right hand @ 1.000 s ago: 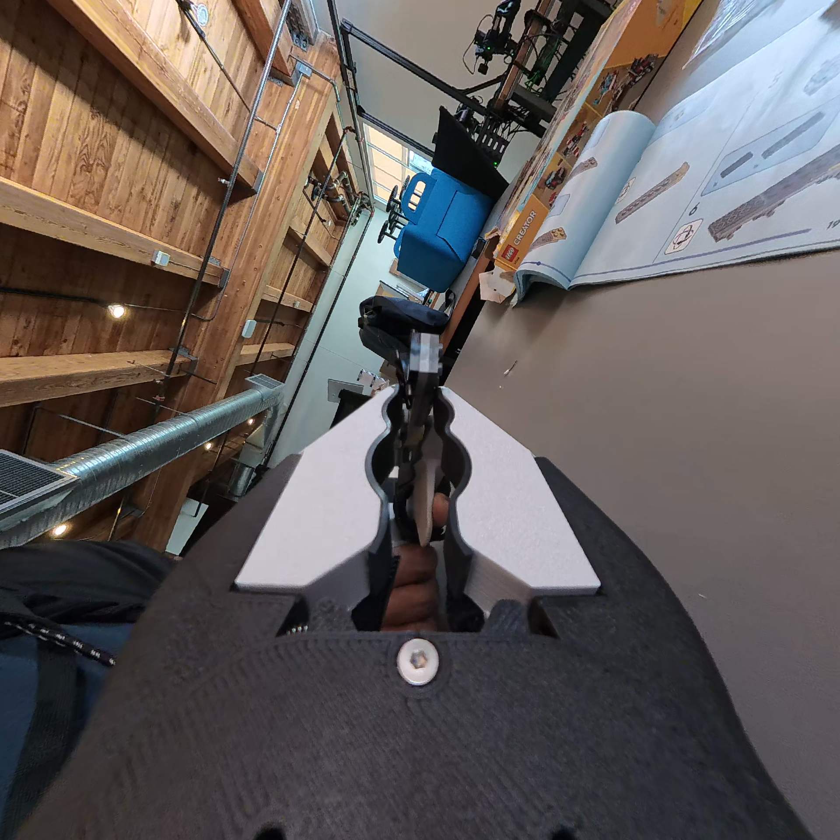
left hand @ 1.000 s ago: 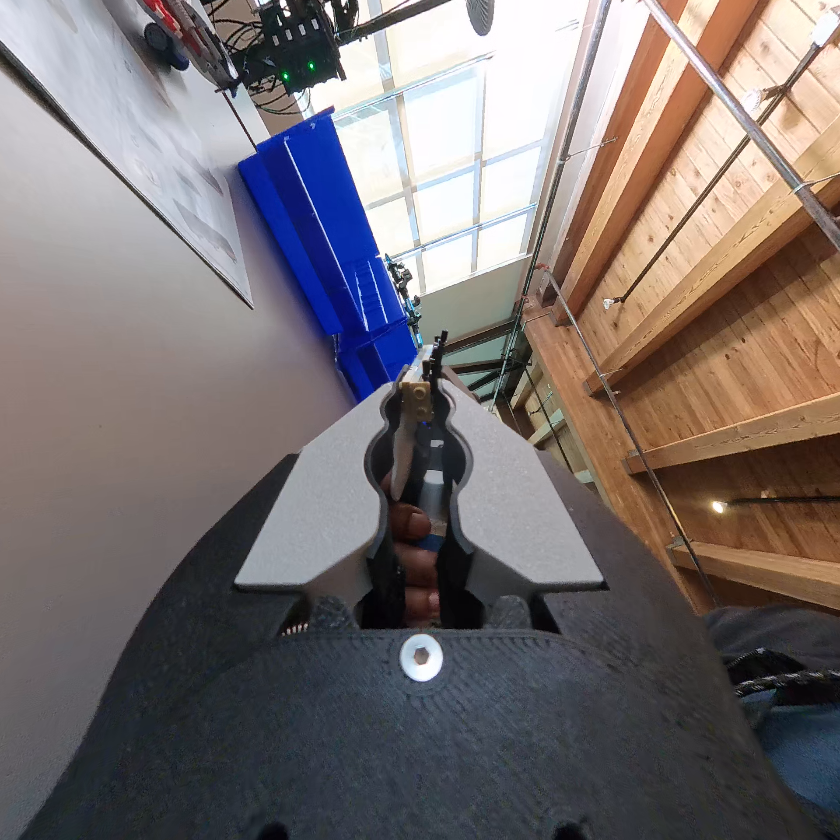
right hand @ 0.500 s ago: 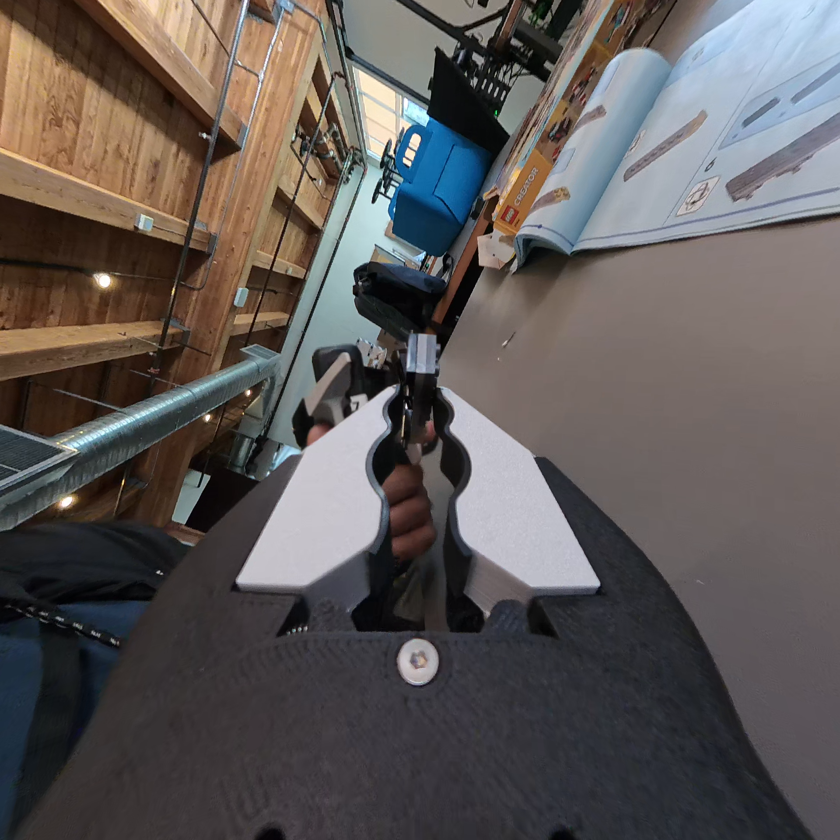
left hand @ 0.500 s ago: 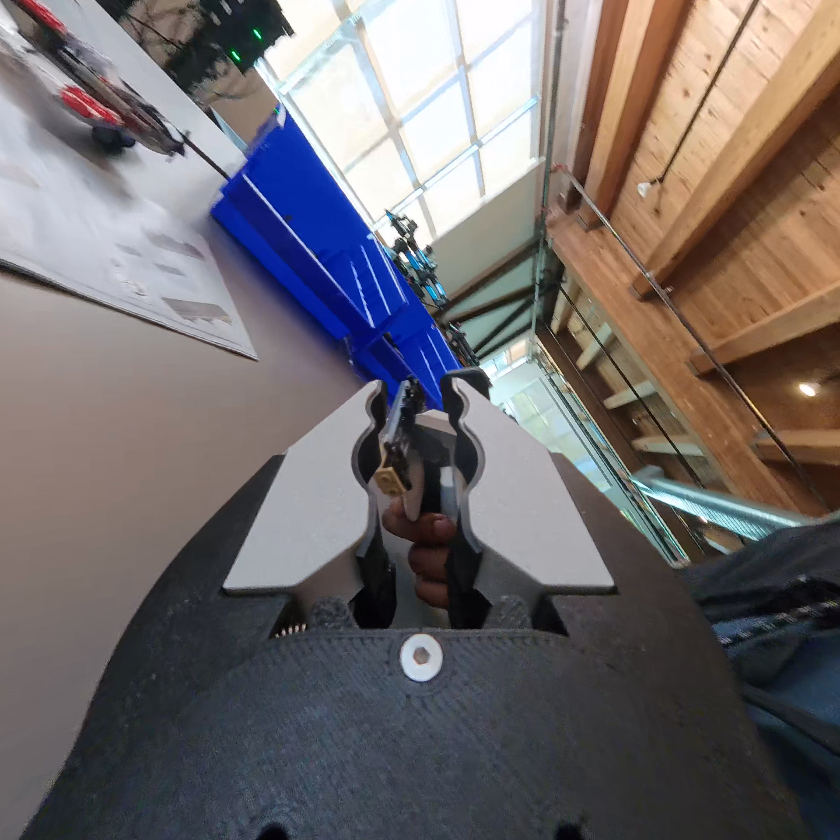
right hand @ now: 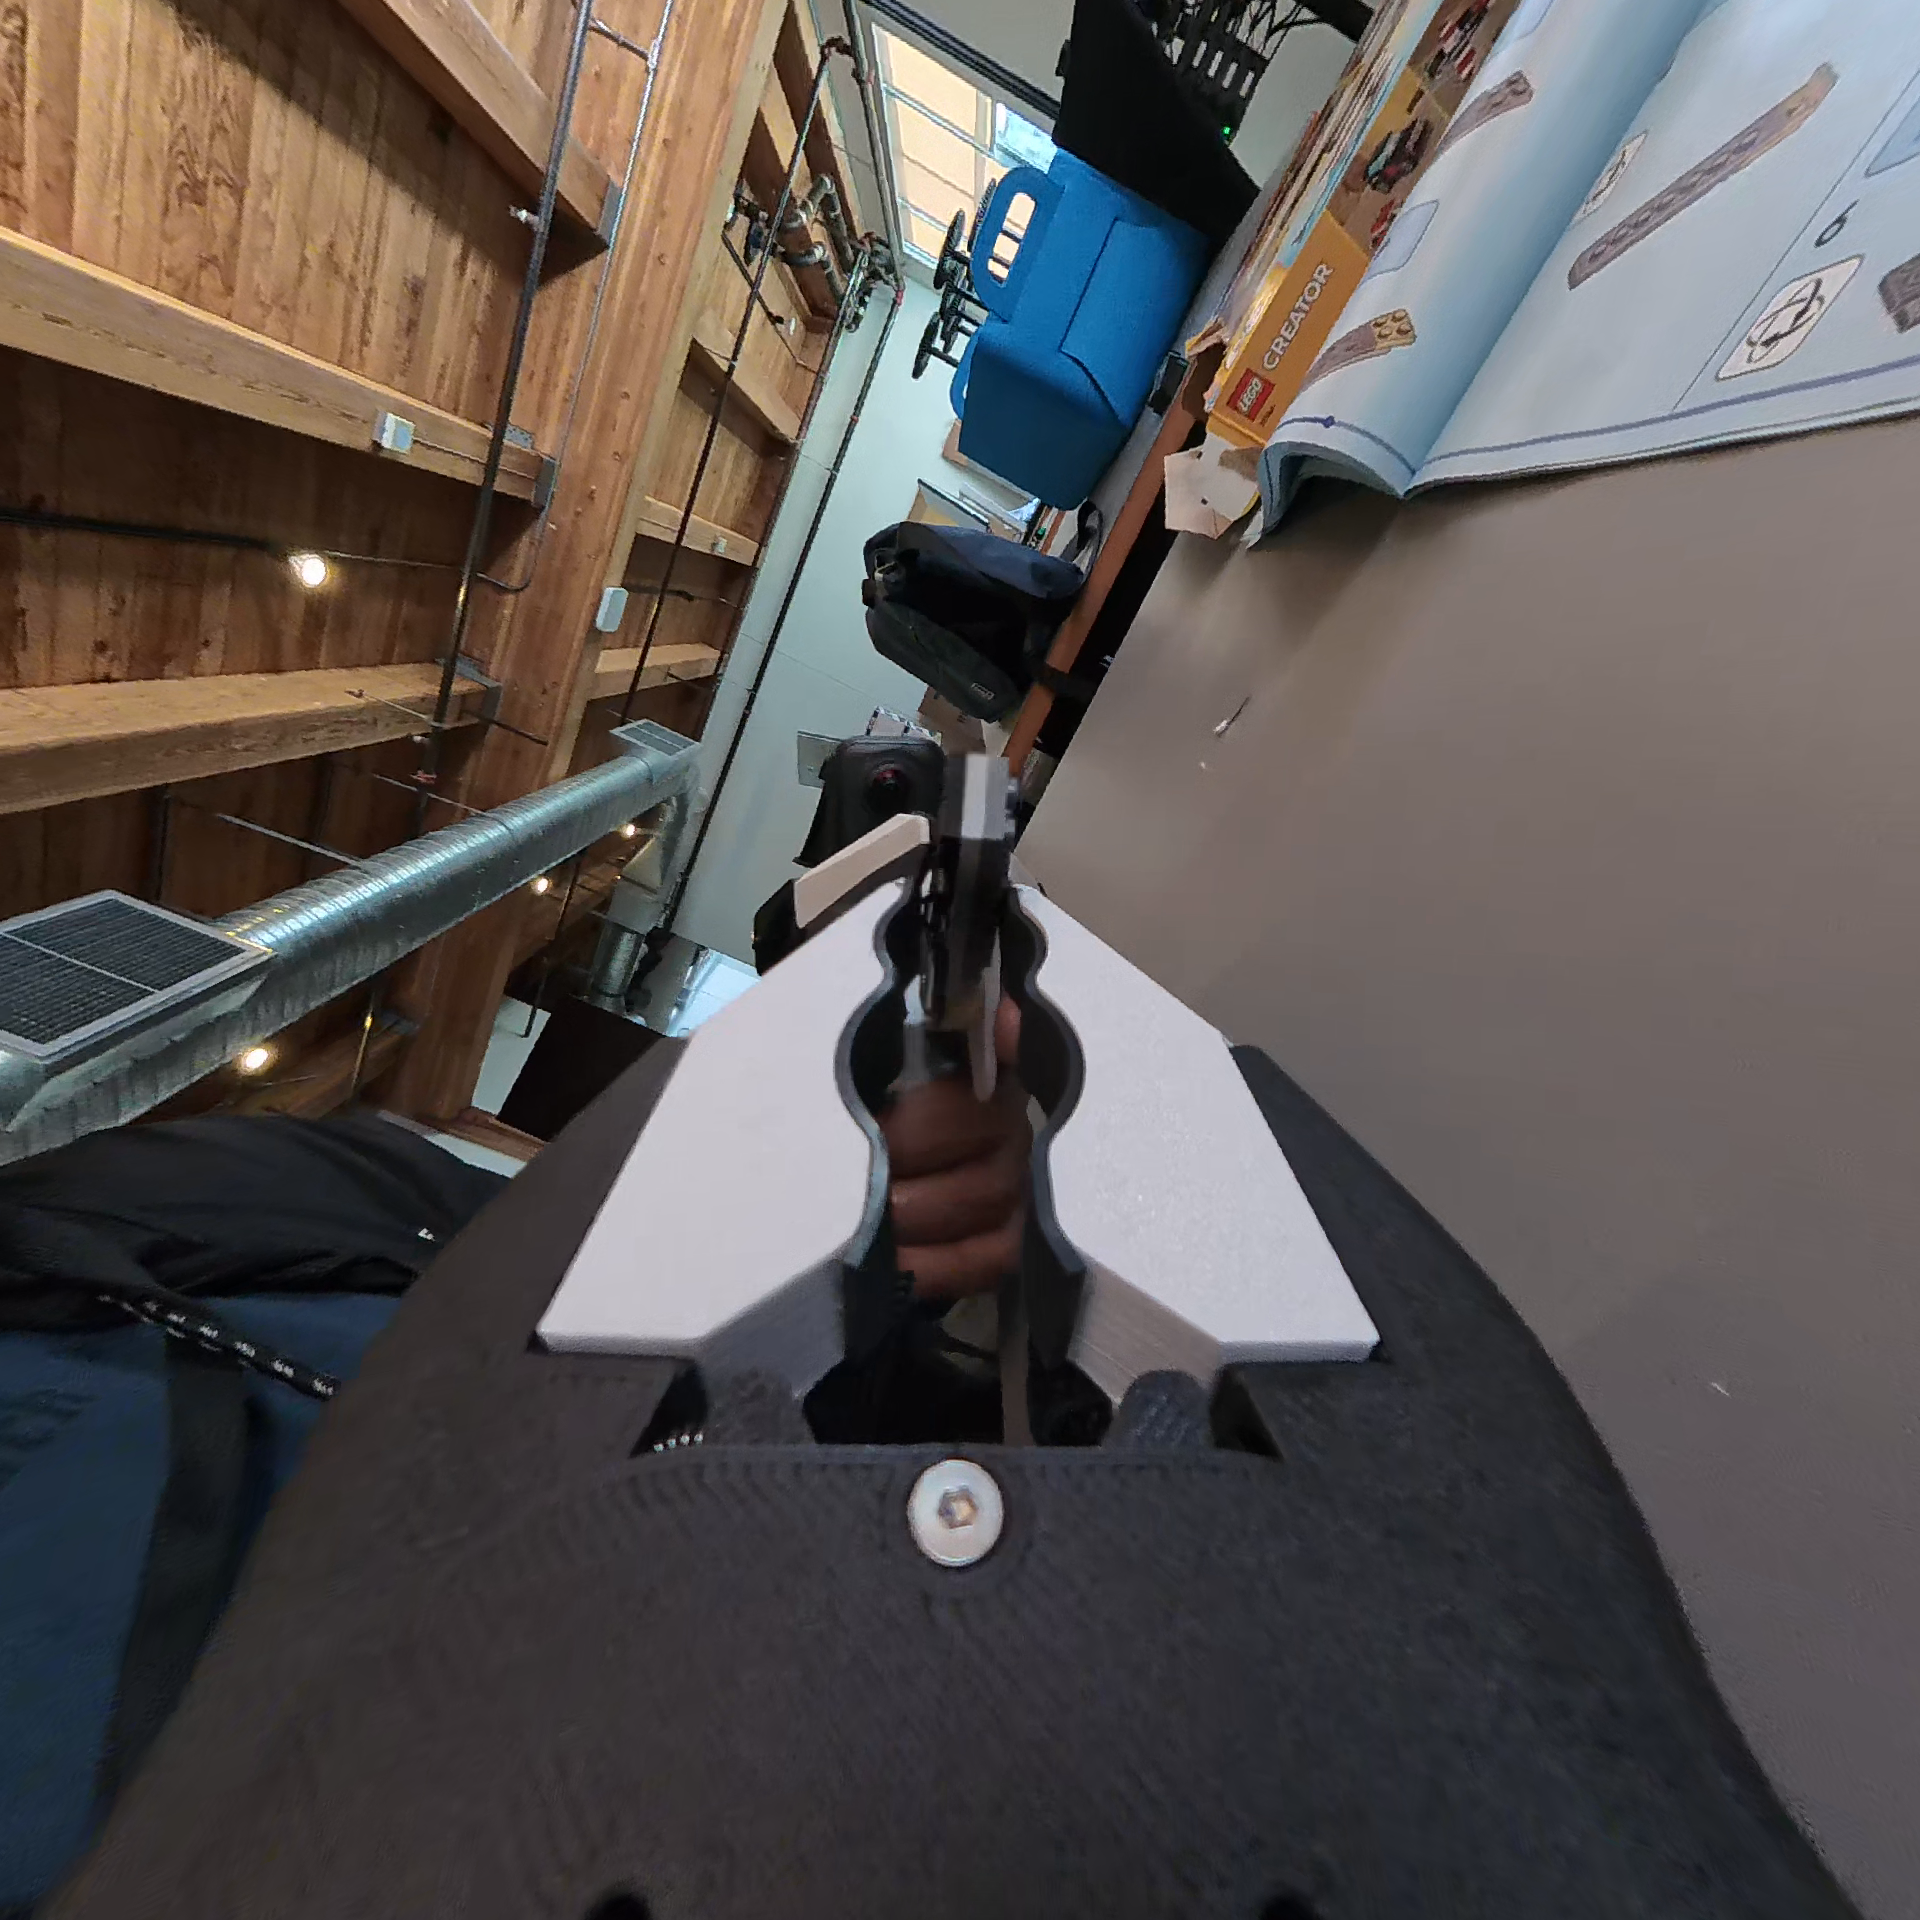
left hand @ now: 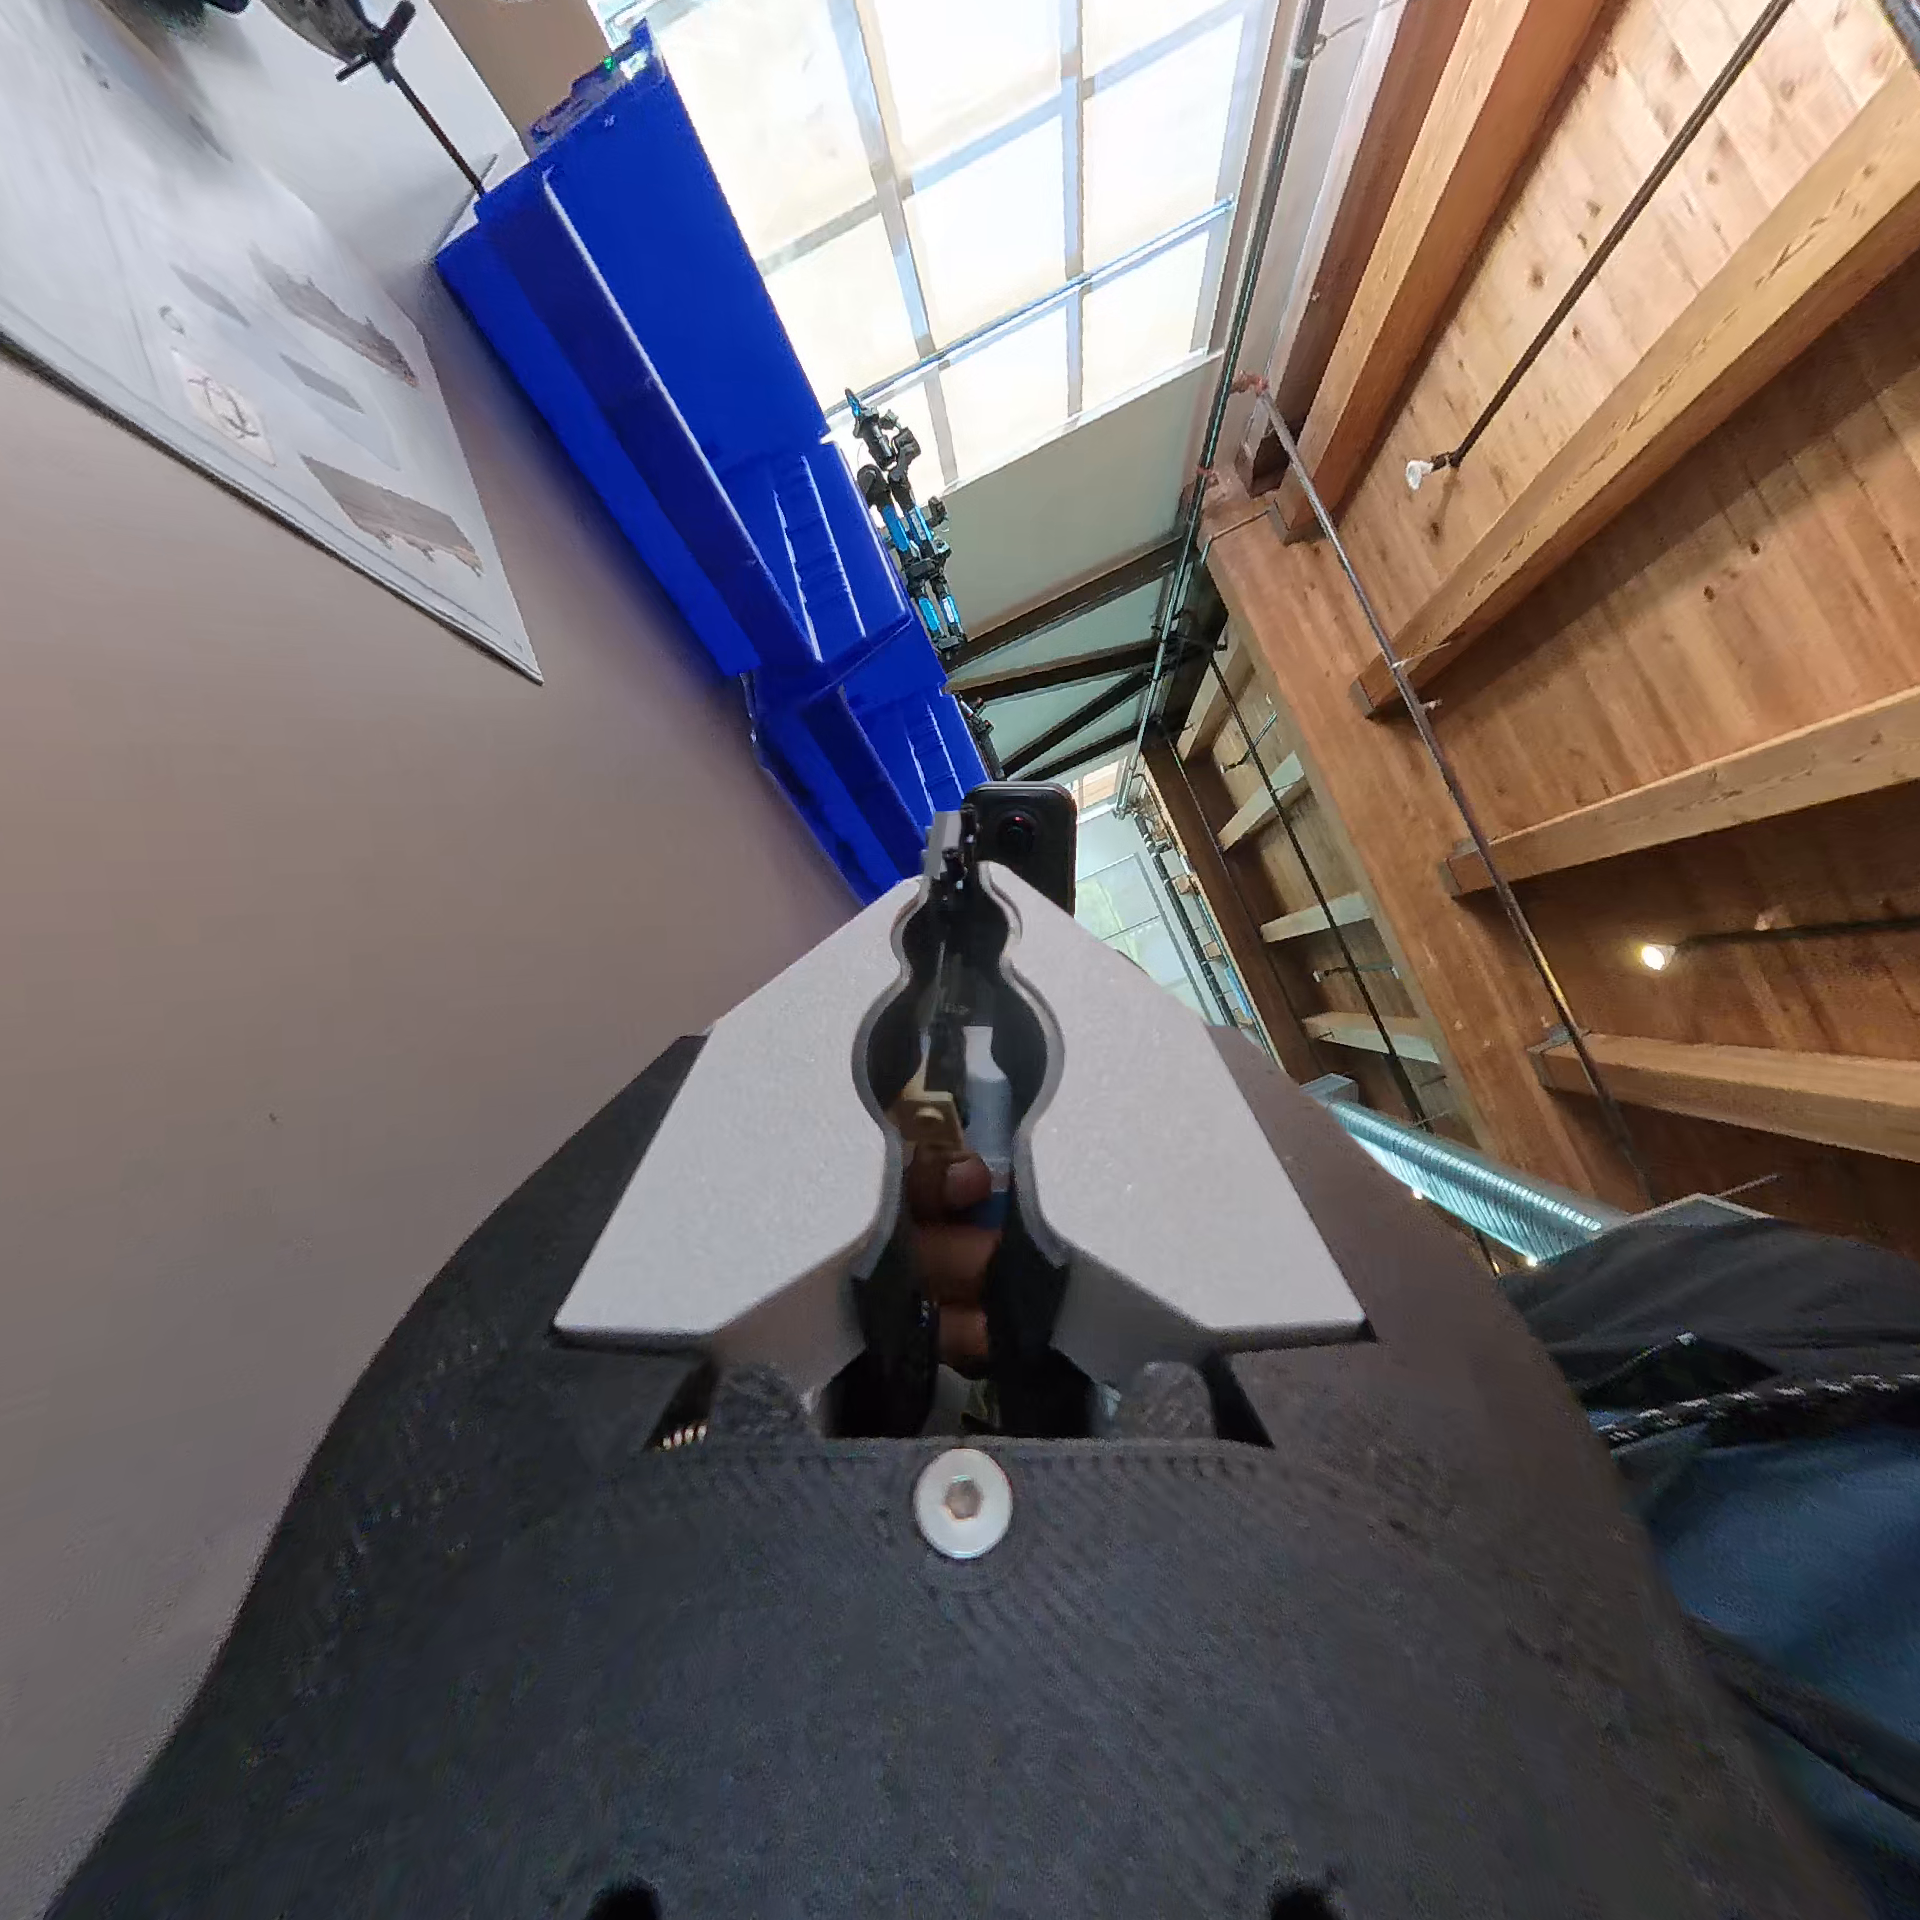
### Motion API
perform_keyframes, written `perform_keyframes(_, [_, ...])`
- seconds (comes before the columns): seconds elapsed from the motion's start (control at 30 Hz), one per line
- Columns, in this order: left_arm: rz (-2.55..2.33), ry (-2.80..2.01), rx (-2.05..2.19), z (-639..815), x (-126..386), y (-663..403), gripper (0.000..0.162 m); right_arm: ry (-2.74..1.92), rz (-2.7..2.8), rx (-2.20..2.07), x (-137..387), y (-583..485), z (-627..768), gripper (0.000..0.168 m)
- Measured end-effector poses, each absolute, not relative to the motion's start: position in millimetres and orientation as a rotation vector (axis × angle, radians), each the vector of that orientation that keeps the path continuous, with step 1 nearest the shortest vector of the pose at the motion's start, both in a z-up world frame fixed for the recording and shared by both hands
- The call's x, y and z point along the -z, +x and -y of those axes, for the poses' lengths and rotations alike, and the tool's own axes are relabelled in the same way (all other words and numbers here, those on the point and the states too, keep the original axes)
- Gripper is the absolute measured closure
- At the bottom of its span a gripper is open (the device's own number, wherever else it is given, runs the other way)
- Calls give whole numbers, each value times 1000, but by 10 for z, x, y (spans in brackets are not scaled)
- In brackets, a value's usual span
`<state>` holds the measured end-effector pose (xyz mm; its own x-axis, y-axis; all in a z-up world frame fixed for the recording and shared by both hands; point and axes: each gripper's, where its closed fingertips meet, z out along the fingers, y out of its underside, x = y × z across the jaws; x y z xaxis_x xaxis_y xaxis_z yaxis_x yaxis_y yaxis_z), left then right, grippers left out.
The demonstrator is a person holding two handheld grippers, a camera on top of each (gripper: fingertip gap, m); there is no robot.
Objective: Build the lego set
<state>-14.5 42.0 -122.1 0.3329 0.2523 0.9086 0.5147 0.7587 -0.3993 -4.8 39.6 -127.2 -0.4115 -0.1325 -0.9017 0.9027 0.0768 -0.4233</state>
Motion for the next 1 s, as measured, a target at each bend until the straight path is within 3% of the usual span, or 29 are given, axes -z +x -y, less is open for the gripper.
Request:
perform_keyframes(0.3, [1266,-697,207,-424,1246,-148,159,871,-1360,1460,1265,-88,-414,149])
perform_keyframes(0.73, [1284,-760,130,-525,1278,-142,158,1026,-1248,1495,1336,-208,-468,161])
perform_keyframes(1.0, [1316,-745,136,-512,1328,-147,158,1033,-1216,1492,1335,-205,-464,153])
